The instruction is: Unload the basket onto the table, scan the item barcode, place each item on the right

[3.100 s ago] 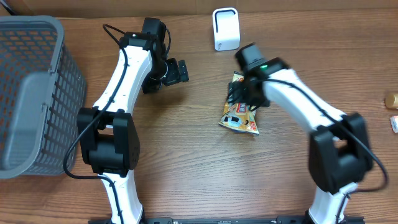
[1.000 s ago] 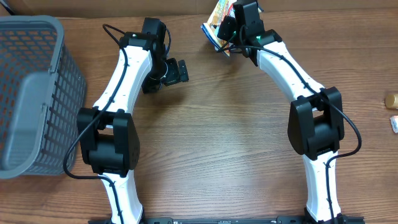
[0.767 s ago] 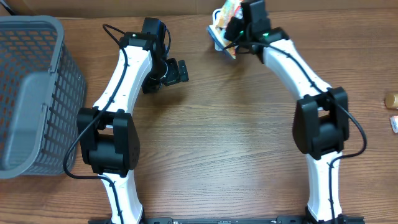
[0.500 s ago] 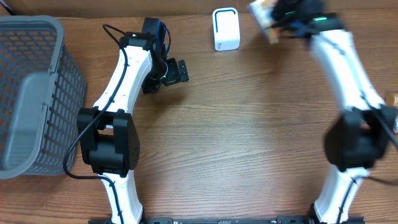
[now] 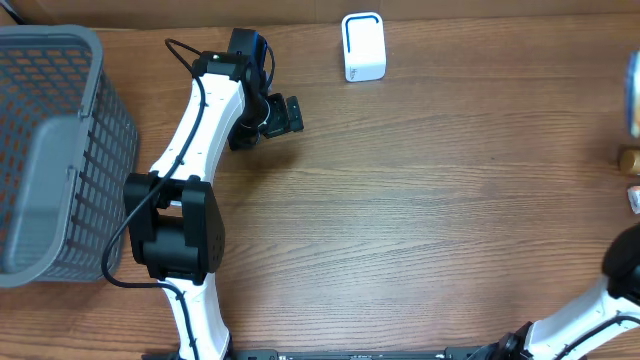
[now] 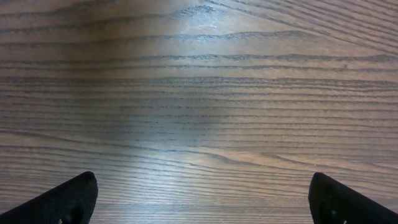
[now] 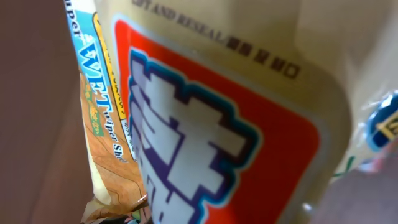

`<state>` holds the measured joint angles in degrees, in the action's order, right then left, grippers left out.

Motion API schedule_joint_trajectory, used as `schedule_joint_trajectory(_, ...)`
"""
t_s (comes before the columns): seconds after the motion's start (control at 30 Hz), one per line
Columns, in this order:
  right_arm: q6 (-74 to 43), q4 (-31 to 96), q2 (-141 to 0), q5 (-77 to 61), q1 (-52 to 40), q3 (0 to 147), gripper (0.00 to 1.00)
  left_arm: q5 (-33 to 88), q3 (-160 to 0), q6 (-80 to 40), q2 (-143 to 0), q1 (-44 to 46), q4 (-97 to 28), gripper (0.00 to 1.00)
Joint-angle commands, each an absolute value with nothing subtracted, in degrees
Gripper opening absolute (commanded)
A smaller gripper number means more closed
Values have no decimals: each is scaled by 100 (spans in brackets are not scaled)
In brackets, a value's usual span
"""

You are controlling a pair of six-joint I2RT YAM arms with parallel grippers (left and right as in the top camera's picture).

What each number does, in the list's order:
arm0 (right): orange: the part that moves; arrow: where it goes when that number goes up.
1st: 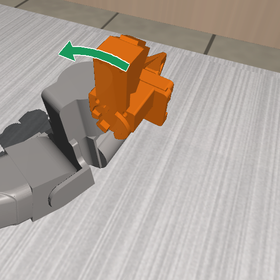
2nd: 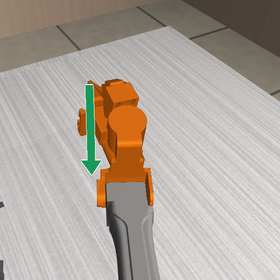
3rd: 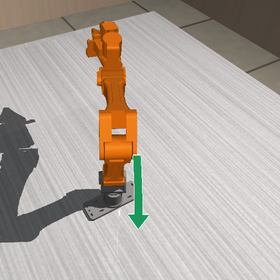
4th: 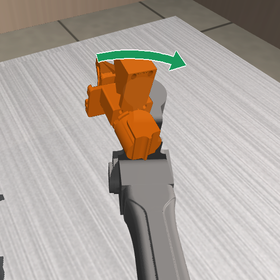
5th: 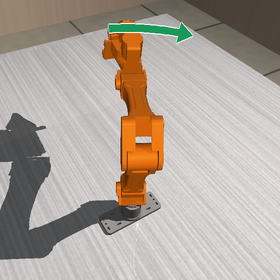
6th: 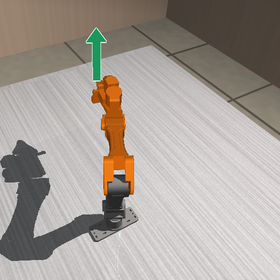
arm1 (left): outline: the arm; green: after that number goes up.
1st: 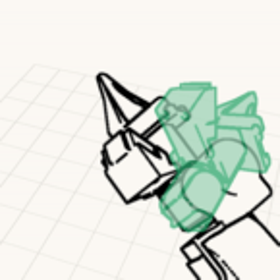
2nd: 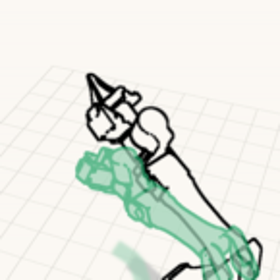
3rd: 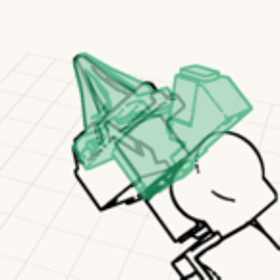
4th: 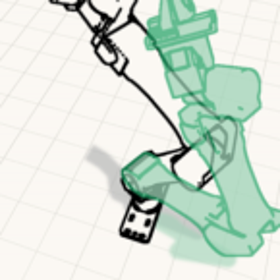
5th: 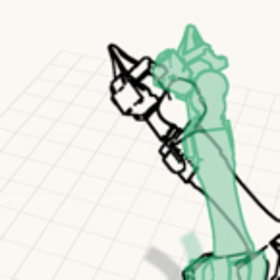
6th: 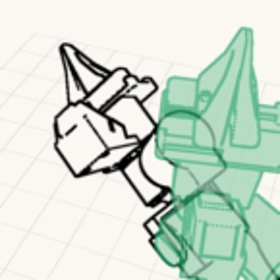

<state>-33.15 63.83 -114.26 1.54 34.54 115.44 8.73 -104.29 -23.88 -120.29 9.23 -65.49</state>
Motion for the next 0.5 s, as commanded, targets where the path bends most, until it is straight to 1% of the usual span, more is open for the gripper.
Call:
schedule_joint_trajectory(0.0,-3208,6364,-11585,683,3922,11577,4,836,-10473,-2445,-12064,902,-6552,100)
schedule_joint_trajectory(0.2,-2864,6257,-12036,685,4480,11577,4,836,-10473,-2445,-12064,888,-6552,100)
schedule_joint_trajectory(0.3,-2869,6254,-12180,685,4648,11577,8,836,-10473,-2447,-12064,891,-6552,100)
schedule_joint_trajectory(0.4,-2864,6180,-12296,683,4759,11577,22,836,-10473,-2445,-12064,902,-6552,100)
schedule_joint_trajectory(0.47,-2810,6165,-12326,683,4790,11577,25,836,-10473,-2445,-12064,902,-6552,100)
